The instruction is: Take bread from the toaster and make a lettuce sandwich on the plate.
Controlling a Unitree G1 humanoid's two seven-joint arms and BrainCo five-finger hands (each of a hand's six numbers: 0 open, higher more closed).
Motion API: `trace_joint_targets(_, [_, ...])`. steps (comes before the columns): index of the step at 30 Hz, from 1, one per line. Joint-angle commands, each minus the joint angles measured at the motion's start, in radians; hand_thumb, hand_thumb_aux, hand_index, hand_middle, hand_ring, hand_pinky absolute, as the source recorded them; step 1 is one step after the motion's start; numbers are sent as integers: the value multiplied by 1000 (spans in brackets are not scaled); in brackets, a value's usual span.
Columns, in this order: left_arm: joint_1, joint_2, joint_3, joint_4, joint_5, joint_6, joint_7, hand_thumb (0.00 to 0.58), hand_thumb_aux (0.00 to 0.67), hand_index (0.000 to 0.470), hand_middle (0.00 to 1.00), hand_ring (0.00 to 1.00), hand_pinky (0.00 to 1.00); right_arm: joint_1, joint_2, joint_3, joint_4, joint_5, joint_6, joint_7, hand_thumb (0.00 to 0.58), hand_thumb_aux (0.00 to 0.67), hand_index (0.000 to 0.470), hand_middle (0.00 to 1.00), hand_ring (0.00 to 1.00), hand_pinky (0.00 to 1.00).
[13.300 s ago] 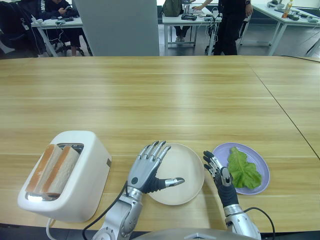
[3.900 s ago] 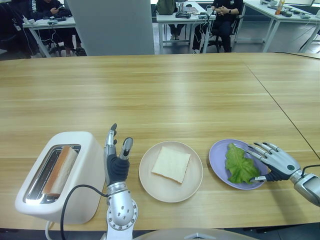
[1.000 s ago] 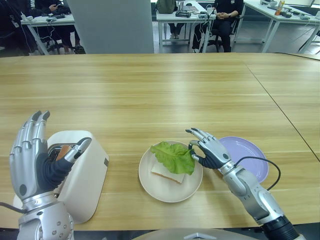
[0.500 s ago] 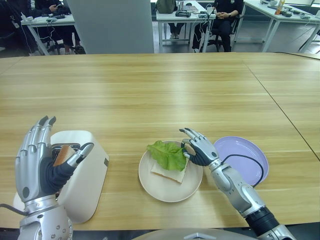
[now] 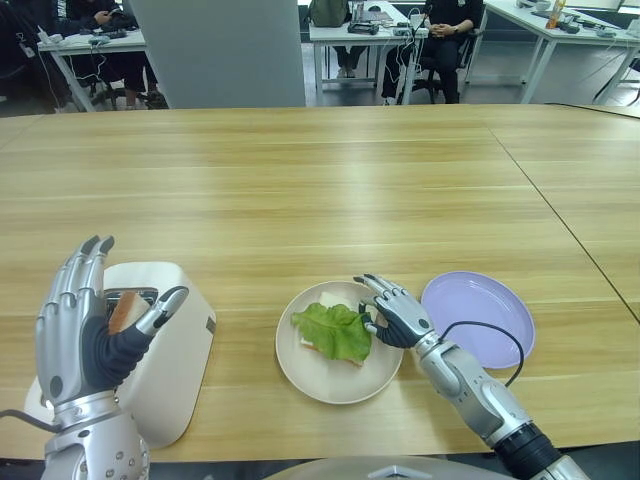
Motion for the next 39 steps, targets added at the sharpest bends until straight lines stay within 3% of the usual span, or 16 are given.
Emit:
trace_joint_targets(1, [5,-1,11,27,-14,-6,-10,0,0,0,102,102,102,6,-3,-13,-13,15,15,9,23,13,9,102,102,102])
trace_joint_targets(3, [5,0,17,31,-19,-8,-9,0,0,0,106,106,106,14,-1,-26,-18,19,35,7,0,0,0,0,0,0])
trace_joint_targets(19, [5,1,34,56,-38,-26,-8,0,0,0,106,106,106,0,2,-92,-25,17,151,-27,0,0,0,0,0,0])
trace_joint_targets(21, [12,3,40,44,-38,-27,-14,0,0,0,102,102,102,32,34,-144,-87,158,137,11,0,0,0,0,0,0])
trace_joint_targets(22, [11,15,45,42,-37,-24,-30,0,0,0,106,106,106,83,82,-172,-159,332,133,78,0,0,0,0,0,0])
trace_joint_targets(25, [26,56,76,40,-27,-27,-69,0,0,0,106,106,106,244,219,-204,-375,810,189,252,0,0,0,16,16,16])
trace_joint_targets(28, [63,106,145,45,-14,-36,-93,0,0,0,110,110,110,360,296,-205,-517,1070,252,322,0,0,0,39,39,39])
trace_joint_targets(32, [61,207,244,69,-48,-30,-153,0,0,0,110,110,110,436,345,-240,-580,1170,279,305,0,0,0,90,90,90])
trace_joint_targets(39, [104,332,380,134,-41,3,-287,0,0,0,114,114,114,486,333,-234,-581,1056,216,274,0,0,0,75,75,75])
